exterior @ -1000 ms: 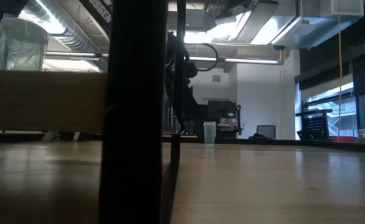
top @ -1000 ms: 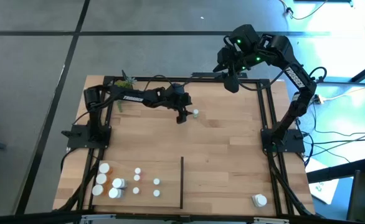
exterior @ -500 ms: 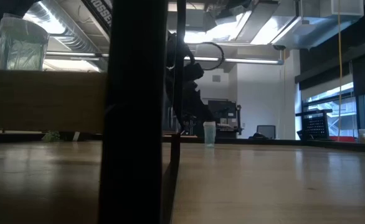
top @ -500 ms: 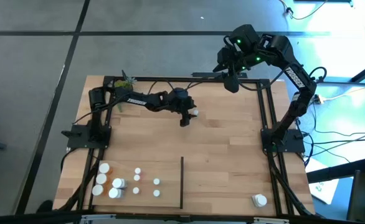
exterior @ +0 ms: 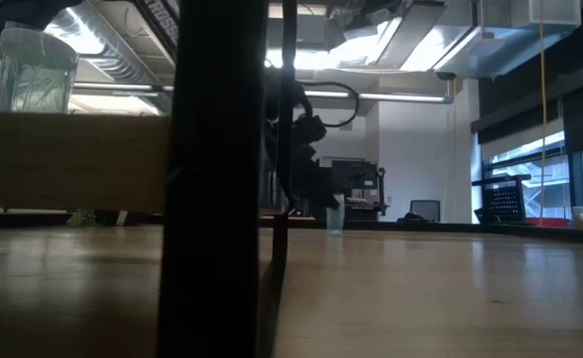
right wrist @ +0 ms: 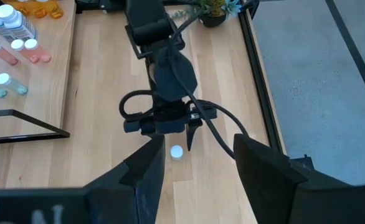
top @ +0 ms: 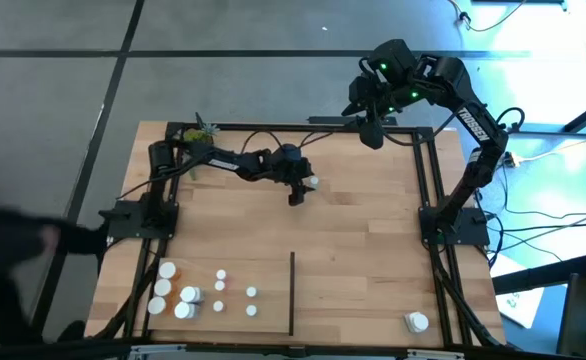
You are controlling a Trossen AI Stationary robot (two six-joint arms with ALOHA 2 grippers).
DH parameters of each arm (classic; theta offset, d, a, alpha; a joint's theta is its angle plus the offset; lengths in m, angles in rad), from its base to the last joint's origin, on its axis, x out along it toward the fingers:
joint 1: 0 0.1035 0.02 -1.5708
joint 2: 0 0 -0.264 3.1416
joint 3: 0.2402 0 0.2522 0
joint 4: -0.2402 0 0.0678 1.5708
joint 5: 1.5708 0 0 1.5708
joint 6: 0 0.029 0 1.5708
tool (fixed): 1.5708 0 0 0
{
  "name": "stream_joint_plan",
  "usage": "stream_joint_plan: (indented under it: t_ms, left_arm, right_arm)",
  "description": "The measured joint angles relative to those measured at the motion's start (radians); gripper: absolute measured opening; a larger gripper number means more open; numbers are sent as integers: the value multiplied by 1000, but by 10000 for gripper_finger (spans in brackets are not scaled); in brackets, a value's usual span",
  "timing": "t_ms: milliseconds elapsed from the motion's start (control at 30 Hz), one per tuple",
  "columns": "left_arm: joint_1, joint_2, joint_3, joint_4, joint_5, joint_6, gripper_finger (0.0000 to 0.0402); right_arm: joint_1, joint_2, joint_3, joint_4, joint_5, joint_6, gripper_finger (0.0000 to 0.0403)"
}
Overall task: Pick and place medicine bottles onto shelf by color
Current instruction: Put the small blue pill bottle on the shelf aligned with the other small blue pill bottles
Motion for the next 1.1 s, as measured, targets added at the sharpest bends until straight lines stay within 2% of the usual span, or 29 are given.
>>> stream_joint_plan:
  t_ms: [167, 733, 867, 1100]
  left_arm:
    - [-1, 16, 1, 48, -2, -4, 251]
    - [-23, 16, 2, 47, -43, -29, 248]
    - [-23, 16, 2, 47, -55, -30, 227]
    - [-23, 16, 2, 47, -57, -31, 156]
  right_arm:
    - [0, 0, 0, 0, 0, 0, 193]
    - [0, 0, 0, 0, 0, 0, 193]
    - [0, 0, 0, 0, 0, 0, 193]
    - [0, 0, 0, 0, 0, 0, 193]
